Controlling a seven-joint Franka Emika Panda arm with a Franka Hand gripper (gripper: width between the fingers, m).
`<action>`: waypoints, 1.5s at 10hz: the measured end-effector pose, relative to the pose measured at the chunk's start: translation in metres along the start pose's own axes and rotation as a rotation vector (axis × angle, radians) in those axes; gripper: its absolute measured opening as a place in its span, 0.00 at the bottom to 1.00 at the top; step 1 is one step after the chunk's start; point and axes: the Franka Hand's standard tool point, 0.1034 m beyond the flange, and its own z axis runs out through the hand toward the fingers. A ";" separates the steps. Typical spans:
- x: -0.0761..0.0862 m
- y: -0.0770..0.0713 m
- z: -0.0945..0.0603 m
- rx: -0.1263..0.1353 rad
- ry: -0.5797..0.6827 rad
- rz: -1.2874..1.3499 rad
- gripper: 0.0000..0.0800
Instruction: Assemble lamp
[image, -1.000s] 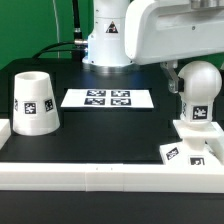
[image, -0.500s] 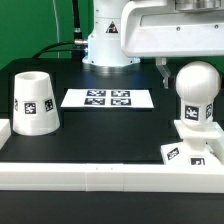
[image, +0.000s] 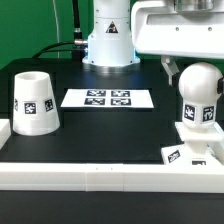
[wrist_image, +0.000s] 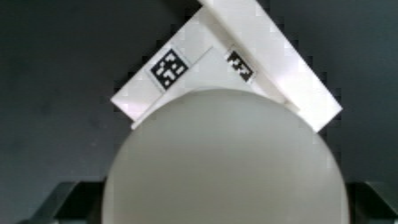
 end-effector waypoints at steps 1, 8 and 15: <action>0.001 0.000 0.000 0.011 -0.015 0.103 0.72; 0.000 -0.001 0.000 0.019 -0.019 0.121 0.86; -0.002 -0.002 0.001 0.020 -0.012 -0.439 0.87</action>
Offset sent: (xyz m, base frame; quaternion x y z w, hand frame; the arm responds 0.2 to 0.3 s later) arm 0.0078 -0.0064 -0.0101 -0.0033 0.0188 0.1527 0.9881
